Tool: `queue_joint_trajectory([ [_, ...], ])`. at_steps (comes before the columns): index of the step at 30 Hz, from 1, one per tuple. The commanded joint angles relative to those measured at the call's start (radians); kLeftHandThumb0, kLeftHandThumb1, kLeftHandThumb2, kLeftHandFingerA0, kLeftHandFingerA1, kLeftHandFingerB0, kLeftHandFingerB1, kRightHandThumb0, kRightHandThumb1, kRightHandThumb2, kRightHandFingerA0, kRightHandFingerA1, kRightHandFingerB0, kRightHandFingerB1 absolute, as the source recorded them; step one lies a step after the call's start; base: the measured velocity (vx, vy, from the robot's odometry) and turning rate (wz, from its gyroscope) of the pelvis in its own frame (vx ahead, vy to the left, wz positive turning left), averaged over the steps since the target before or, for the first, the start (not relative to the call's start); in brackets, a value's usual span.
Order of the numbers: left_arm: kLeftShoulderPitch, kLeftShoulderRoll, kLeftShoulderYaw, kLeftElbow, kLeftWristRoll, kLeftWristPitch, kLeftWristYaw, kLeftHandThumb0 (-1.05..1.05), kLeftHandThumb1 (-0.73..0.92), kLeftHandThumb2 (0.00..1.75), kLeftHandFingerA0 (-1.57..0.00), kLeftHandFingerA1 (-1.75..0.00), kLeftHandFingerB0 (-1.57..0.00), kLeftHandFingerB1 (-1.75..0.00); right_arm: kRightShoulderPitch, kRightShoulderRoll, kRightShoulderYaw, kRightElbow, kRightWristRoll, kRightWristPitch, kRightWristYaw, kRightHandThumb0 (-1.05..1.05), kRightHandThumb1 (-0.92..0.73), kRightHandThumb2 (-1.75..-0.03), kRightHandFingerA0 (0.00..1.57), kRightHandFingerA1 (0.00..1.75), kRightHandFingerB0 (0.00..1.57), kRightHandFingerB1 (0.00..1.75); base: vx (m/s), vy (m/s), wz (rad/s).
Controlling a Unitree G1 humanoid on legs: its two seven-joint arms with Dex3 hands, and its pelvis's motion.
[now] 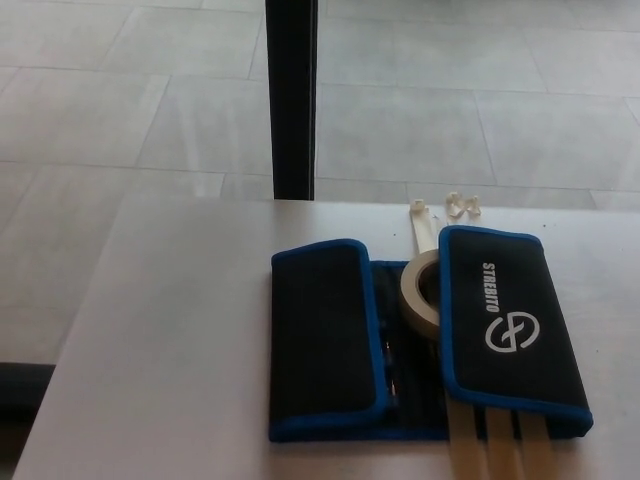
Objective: The robot uses its right hand to open a black folded toolkit cover kept in the middle of the desk
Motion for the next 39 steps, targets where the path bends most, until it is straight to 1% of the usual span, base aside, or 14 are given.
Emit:
queue_joint_trajectory([
  [1, -0.001, 0.023, 0.006, 0.011, -0.011, 0.022, -0.011, -0.73, 0.22, 1.28, -0.61, -1.07, 0.00, -0.77, 0.096, -0.192, 0.588, -0.147, -0.527, -0.202, 0.415, -0.55, -0.45, -0.85, 0.21, 0.55, 0.30, 0.52, 0.00, 0.000, 0.00],
  [2, -0.004, 0.024, 0.003, 0.010, -0.009, 0.022, -0.013, -0.71, 0.22, 1.28, -0.65, -1.10, 0.00, -0.76, 0.091, -0.195, 0.604, -0.144, -0.540, -0.200, 0.418, -0.52, -0.66, -0.61, 0.26, 0.49, 0.35, 0.37, 0.00, 0.000, 0.00],
  [5, -0.009, 0.025, 0.010, 0.006, -0.017, 0.026, -0.016, -1.05, 0.29, 1.51, -0.63, -1.20, -0.20, -0.97, 0.069, -0.206, 0.651, -0.133, -0.568, -0.190, 0.413, -0.47, -0.63, -0.59, 0.28, 0.45, 0.36, 0.36, 0.00, 0.000, 0.00],
  [6, -0.010, 0.025, 0.014, 0.006, -0.021, 0.032, -0.016, -0.99, 0.27, 1.47, -0.62, -1.19, -0.08, -0.90, 0.065, -0.207, 0.664, -0.127, -0.565, -0.191, 0.422, -0.46, -0.63, -0.59, 0.28, 0.44, 0.36, 0.36, 0.00, 0.000, 0.00],
  [7, -0.008, 0.024, 0.010, 0.009, -0.016, 0.022, -0.015, -1.03, 0.30, 1.51, -0.63, -1.21, -0.25, -0.99, 0.060, -0.211, 0.687, -0.120, -0.570, -0.197, 0.435, -0.45, -0.64, -0.60, 0.25, 0.44, 0.34, 0.36, 0.00, 0.000, 0.00],
  [8, -0.007, 0.024, 0.004, 0.010, -0.010, 0.019, -0.015, -0.73, 0.20, 1.27, -0.68, -1.11, 0.00, -0.77, 0.059, -0.217, 0.702, -0.128, -0.567, -0.184, 0.443, -0.46, -0.65, -0.60, 0.24, 0.45, 0.33, 0.35, 0.00, 0.000, 0.00],
  [13, -0.009, 0.023, -0.003, 0.017, -0.002, 0.018, -0.011, -0.64, 0.22, 1.23, -0.70, -1.08, 0.00, -0.72, 0.056, -0.228, 0.762, -0.134, -0.582, -0.170, 0.433, -0.46, -0.65, -0.60, 0.25, 0.44, 0.34, 0.35, 0.00, 0.000, 0.00],
  [14, -0.008, 0.024, -0.003, 0.016, -0.003, 0.016, -0.014, -1.05, 0.31, 1.48, -0.64, -1.17, -0.21, -0.94, 0.055, -0.232, 0.774, -0.135, -0.589, -0.172, 0.432, -0.45, -0.65, -0.60, 0.25, 0.44, 0.34, 0.35, 0.00, 0.000, 0.00],
  [15, -0.012, 0.026, -0.005, 0.009, -0.002, 0.027, -0.013, -0.66, 0.23, 1.26, -0.54, -1.02, 0.00, -0.74, 0.053, -0.236, 0.789, -0.132, -0.608, -0.182, 0.420, -0.46, -0.65, -0.60, 0.25, 0.46, 0.33, 0.35, 0.00, 0.000, 0.00],
  [28, -0.012, 0.028, -0.002, 0.009, -0.006, 0.027, -0.017, -0.67, 0.20, 1.24, -0.58, -1.05, 0.00, -0.75, 0.031, -0.317, 0.873, -0.175, -0.733, -0.201, 0.359, -0.49, -0.67, -0.60, 0.31, 0.46, 0.37, 0.36, 0.00, 0.000, 0.00],
  [29, -0.013, 0.028, 0.002, 0.011, -0.009, 0.028, -0.017, -1.05, 0.31, 1.49, -0.63, -1.20, -0.10, -0.91, 0.033, -0.328, 0.875, -0.177, -0.749, -0.219, 0.346, -0.49, -0.67, -0.60, 0.31, 0.47, 0.37, 0.36, 0.00, 0.000, 0.00],
  [32, -0.013, 0.028, -0.003, 0.009, -0.004, 0.031, -0.011, -1.05, 0.32, 1.49, -0.63, -1.20, -0.13, -0.92, 0.036, -0.339, 0.878, -0.184, -0.754, -0.220, 0.343, -0.49, -0.67, -0.60, 0.31, 0.47, 0.37, 0.36, 0.00, 0.000, 0.00],
  [33, -0.013, 0.028, 0.001, 0.010, -0.007, 0.028, -0.007, -0.71, 0.16, 1.24, -0.74, -1.14, 0.00, -0.76, 0.037, -0.349, 0.880, -0.189, -0.767, -0.226, 0.334, -0.49, -0.67, -0.60, 0.31, 0.49, 0.38, 0.37, 0.00, 0.000, 0.00],
  [39, -0.016, 0.029, -0.005, 0.009, -0.001, 0.034, -0.007, -0.62, 0.20, 1.22, -0.59, -1.02, 0.00, -0.72, 0.005, -0.384, 0.920, -0.130, -0.871, -0.255, 0.280, -0.50, -0.69, -0.60, 0.32, 0.55, 0.39, 0.39, 0.00, 0.000, 0.00],
])
